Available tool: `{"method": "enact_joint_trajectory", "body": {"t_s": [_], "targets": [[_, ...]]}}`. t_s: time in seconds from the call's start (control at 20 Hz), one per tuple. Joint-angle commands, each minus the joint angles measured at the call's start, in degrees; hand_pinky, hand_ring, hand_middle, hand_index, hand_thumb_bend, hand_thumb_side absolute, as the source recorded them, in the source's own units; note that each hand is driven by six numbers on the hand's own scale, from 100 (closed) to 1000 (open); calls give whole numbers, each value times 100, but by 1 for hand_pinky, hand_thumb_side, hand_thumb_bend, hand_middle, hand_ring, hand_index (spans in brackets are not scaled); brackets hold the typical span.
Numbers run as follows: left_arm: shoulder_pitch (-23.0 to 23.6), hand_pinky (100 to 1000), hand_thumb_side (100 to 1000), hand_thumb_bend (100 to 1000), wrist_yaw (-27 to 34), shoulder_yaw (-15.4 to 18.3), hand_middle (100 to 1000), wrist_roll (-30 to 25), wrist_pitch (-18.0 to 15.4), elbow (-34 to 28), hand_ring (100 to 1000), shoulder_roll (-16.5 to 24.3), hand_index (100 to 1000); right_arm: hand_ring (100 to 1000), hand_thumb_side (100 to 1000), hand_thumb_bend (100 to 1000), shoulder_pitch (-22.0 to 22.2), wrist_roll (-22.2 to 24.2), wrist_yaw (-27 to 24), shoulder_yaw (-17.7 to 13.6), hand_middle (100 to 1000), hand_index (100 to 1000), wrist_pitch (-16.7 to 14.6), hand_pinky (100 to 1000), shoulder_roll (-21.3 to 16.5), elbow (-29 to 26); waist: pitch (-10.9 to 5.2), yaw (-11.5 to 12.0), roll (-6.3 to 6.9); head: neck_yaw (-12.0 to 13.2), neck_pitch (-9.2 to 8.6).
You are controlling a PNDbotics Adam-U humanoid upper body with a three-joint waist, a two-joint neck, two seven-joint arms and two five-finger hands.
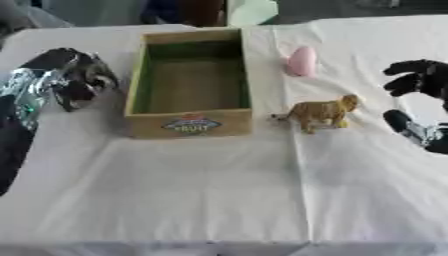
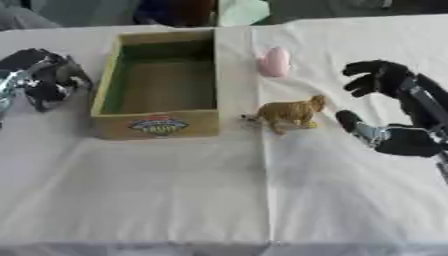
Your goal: Pick up objects on the table and place them in the box.
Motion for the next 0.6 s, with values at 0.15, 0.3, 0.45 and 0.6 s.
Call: {"method": "enact_joint_trajectory", "body": {"t_s": [0.15,0.3,0.45,0.6], "targets": [[-129,560,292,100,220,35,396,-171,62,-341,418,160,666,735,407,360,-73,-11,-13,-45,787,874,-1,704,-81,-42,-93,13,-12,-21,28],[-201,558,291,100,288,-2,395,-435,29,-637,416,232,665,736,410,361,-56,-21,-13,-55,788,874,-2,704,-88,-37,-112,29,-13,-41,29],[-295,553,287,100,361,-19,393,-513,2,-1045,415,259,665,736,404,358,-45,-27,-17,-60,787,874,-3,704,-92,-33,-136,42,-14,-55,29],[-418,553,290,100,535,-115,392,-556,-58,-1462,415,202,665,736,406,359,-35,-26,-22,-58,788,874,-2,705,-93,-27,-160,44,-10,-58,29]]}}
